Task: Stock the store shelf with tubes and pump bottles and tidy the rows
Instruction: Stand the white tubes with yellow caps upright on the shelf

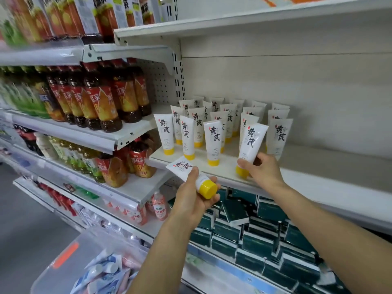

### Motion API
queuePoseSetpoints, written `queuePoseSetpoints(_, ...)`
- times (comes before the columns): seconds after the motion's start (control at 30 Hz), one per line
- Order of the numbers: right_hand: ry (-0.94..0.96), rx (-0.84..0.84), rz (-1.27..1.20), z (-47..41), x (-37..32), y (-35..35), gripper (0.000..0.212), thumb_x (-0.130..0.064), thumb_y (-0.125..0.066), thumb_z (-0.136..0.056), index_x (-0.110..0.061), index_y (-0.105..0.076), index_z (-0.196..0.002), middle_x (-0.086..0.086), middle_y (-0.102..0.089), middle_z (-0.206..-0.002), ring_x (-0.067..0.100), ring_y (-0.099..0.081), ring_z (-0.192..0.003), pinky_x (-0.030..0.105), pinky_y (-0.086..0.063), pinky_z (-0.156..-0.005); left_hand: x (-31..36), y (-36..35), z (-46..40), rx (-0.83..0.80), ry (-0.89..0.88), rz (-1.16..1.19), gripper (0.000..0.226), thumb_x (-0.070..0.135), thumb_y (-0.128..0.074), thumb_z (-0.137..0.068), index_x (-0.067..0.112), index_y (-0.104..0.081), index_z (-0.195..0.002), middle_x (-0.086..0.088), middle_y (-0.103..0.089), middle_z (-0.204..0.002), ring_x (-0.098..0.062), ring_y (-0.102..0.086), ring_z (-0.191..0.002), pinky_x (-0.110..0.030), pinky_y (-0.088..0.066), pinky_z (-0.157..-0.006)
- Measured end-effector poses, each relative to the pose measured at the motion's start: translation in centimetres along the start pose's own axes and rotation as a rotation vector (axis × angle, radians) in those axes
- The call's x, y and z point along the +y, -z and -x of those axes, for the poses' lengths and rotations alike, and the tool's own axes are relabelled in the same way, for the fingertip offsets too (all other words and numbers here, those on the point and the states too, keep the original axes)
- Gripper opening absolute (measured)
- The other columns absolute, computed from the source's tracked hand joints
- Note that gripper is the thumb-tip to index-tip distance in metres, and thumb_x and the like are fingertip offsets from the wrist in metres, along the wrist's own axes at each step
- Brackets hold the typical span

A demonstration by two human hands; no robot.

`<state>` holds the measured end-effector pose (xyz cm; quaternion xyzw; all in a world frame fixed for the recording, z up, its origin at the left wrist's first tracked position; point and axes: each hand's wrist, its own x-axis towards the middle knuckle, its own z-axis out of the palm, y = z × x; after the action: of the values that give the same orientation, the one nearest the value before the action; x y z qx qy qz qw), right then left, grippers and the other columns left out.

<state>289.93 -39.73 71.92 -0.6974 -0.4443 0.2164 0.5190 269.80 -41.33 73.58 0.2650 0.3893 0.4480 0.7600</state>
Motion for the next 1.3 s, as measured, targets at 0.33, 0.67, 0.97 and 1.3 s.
queuePoseSetpoints(0.33, 0.068, -0.008, 0.229, -0.7, 0.7, -0.9, 0.044, -0.033, -0.077, -0.079, -0.011, -0.061, -0.113, 0.005, -0.068, -0.109, 0.021, -0.063, -0.090, 0.032, -0.050, -0.073, -0.2, -0.3, -0.1, -0.007, -0.015, 0.009, 0.029, 0.036, -0.053, -0.097, 0.012, -0.052, -0.113, -0.018, -0.069, -0.088, -0.028, -0.065, -0.074, -0.032, -0.054, -0.053)
queuePoseSetpoints(0.67, 0.065, -0.040, 0.279, -0.8, 0.5, -0.7, 0.050, -0.035, -0.078, -0.075, -0.014, -0.058, -0.115, 0.006, -0.068, -0.112, 0.025, -0.065, -0.097, 0.044, -0.055, -0.082, -1.3, -0.9, 0.0, -0.012, -0.015, 0.004, 0.040, 0.037, -0.053, -0.097, 0.006, -0.051, -0.122, -0.018, -0.069, -0.086, -0.026, -0.065, -0.069, -0.031, -0.055, -0.051)
queuePoseSetpoints(0.97, 0.066, -0.003, 0.232, 1.4, 1.1, 1.8, 0.038, -0.019, -0.067, -0.085, -0.016, -0.047, -0.117, -0.001, -0.053, -0.100, 0.018, -0.055, -0.093, 0.037, -0.049, -0.083, -3.3, -2.1, 0.2, -0.024, -0.049, -0.050, 0.047, 0.048, -0.047, -0.097, 0.006, -0.056, -0.114, -0.015, -0.069, -0.087, -0.022, -0.066, -0.067, -0.035, -0.056, -0.055)
queuePoseSetpoints(1.3, 0.253, -0.478, 0.214, 5.5, 0.1, 4.8, 0.047, -0.052, -0.081, -0.061, -0.031, -0.068, -0.100, -0.010, -0.066, -0.085, 0.001, -0.050, -0.062, 0.025, -0.047, -0.061, -6.9, -5.4, 0.4, -0.119, -0.198, -0.181, 0.034, 0.040, -0.045, -0.100, 0.027, -0.054, -0.131, -0.007, -0.072, -0.113, -0.025, -0.069, -0.104, -0.047, -0.056, -0.088)
